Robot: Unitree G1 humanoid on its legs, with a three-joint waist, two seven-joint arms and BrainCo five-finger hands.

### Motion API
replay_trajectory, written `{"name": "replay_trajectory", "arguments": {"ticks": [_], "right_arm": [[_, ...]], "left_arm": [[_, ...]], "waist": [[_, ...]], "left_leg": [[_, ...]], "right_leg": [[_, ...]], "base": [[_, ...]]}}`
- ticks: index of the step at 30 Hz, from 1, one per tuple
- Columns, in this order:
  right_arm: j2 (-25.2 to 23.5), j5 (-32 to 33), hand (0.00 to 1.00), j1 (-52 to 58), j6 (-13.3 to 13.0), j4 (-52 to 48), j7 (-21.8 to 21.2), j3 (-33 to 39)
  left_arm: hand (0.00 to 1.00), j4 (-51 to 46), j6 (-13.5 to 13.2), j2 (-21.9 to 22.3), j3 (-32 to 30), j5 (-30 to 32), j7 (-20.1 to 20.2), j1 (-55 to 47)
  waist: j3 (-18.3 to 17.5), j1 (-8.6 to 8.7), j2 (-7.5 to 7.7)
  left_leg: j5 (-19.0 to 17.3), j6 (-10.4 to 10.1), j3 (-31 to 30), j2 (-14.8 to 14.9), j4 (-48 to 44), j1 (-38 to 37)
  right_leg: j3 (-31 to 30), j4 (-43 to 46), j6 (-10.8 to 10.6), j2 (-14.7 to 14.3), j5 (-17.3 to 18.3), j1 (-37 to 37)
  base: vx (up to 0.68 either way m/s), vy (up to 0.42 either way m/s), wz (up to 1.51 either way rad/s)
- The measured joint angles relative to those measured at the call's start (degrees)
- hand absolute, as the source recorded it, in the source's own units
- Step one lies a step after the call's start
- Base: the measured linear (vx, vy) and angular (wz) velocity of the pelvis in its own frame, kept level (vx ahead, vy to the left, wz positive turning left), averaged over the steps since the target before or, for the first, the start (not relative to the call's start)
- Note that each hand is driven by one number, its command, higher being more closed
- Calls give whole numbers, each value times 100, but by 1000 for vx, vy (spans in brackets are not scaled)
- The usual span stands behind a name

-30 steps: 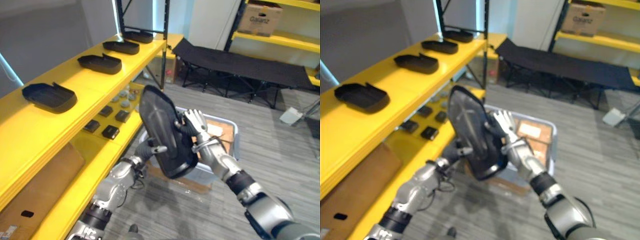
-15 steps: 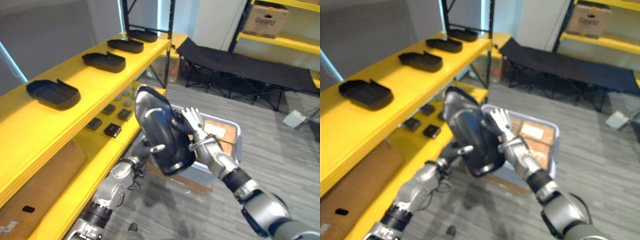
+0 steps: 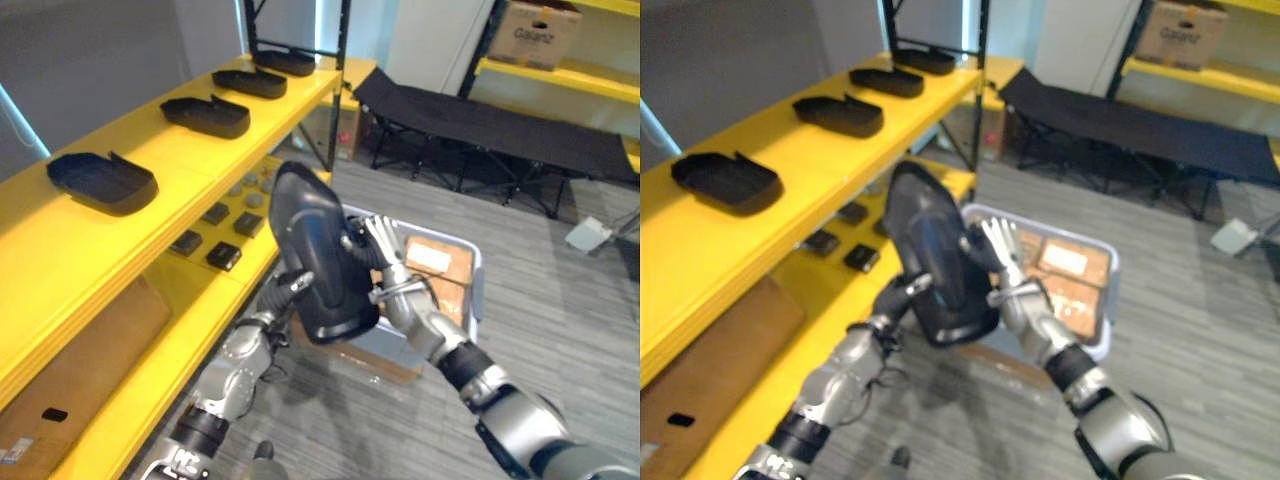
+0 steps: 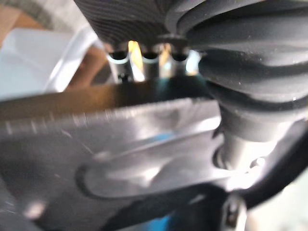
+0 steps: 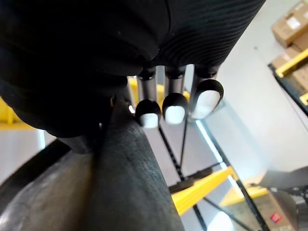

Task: Walk over and take plastic housings, then place them on the shelf

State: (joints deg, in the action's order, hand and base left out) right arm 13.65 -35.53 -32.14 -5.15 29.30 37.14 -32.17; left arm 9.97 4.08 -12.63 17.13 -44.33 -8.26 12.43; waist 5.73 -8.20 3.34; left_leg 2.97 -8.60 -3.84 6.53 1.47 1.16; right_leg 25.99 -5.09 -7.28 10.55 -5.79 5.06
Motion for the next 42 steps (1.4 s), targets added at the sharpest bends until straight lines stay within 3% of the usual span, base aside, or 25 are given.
{"name": "replay_trajectory", "arguments": {"ticks": [6,7,12,16,21,23,26,29,32,35,38,40,42], "right_arm": [[-123,0,100,112,-2,-193,193,-29],[-123,-1,0,114,-5,-205,192,-32],[-118,99,0,275,-211,-367,315,-27],[-146,355,0,322,-547,-459,436,-2],[-505,1187,0,708,-1035,-1333,404,259],[-650,1554,0,903,-1329,-1769,235,267],[-709,2076,0,1080,-1489,-2299,94,542],[-705,2799,0,1336,-1641,-2992,30,1340],[-692,3471,0,1718,-1695,-3449,-131,1913],[-653,4520,0,2567,-1714,-3994,-712,2464],[-678,5360,0,3330,-1676,-4144,-1233,2769],[-757,5811,0,3911,-1450,-4147,-1625,2934],[-822,5999,0,4327,-1206,-4067,-1895,3042]], "left_arm": [[100,1,-289,21,-81,-587,4,0],[100,1,-312,21,-83,-587,6,0],[100,4,-380,20,-128,-575,6,-20],[100,-38,-544,45,-194,-393,3,-33],[100,-920,-974,565,-754,1064,-427,-373],[100,-1223,-1288,801,-1214,1989,-929,-364],[100,-1542,-1585,843,-1738,3478,-1626,-466],[100,-1864,-1784,855,-2154,4219,-2095,-806],[100,-1992,-1792,868,-2344,4607,-2438,-1121],[100,-2011,-1785,877,-2363,5129,-2774,-1383],[100,-2048,-1804,906,-2390,5202,-2858,-1521],[100,-2125,-1918,1052,-2412,5070,-2810,-1659],[100,-2304,-2067,1250,-2396,4841,-2689,-1864]], "waist": [[0,107,0],[0,106,0],[0,139,0],[0,131,-1],[-4,128,-8],[-4,142,-17],[-1,142,-34],[-6,142,-39],[-7,143,-41],[-44,284,-69],[-128,438,-124],[-156,617,-177],[-166,676,-204]], "left_leg": [[-11,-12,67,20,4,-2],[-14,-16,110,36,5,-2],[-26,-33,129,84,-1,-6],[-27,-35,132,83,-4,-7],[-37,-40,139,82,-8,-18],[-44,-40,153,81,-6,-63],[-83,-31,162,71,-14,-134],[-96,-32,174,69,-14,-137],[-118,-34,303,78,-11,-207],[-192,-24,464,83,-17,-295],[-249,-12,632,90,-23,-312],[-275,-3,690,93,-32,-314],[-320,7,798,108,-74,-312]], "right_leg": [[-61,-4,2,-11,2,-43],[-97,-4,4,-20,1,-73],[-115,-5,22,-66,13,-86],[-118,-5,25,-67,14,-85],[-121,-3,35,-79,17,-83],[-130,-3,51,-79,28,-59],[-132,-5,101,-68,72,13],[-134,-4,103,-63,86,10],[-258,-4,75,-65,68,-7],[-419,-4,51,-57,53,-29],[-581,-4,42,-54,48,-110],[-624,-3,36,-52,44,-140],[-740,-2,27,-64,34,-201]], "base": [[0,0,-5],[-4,-3,-14],[-3,-5,-3],[0,0,0],[0,0,0],[-5,-1,-2],[-3,1,-1],[0,0,0],[20,9,-18],[31,18,-27],[19,16,-25],[27,13,-21],[19,8,-24]]}}
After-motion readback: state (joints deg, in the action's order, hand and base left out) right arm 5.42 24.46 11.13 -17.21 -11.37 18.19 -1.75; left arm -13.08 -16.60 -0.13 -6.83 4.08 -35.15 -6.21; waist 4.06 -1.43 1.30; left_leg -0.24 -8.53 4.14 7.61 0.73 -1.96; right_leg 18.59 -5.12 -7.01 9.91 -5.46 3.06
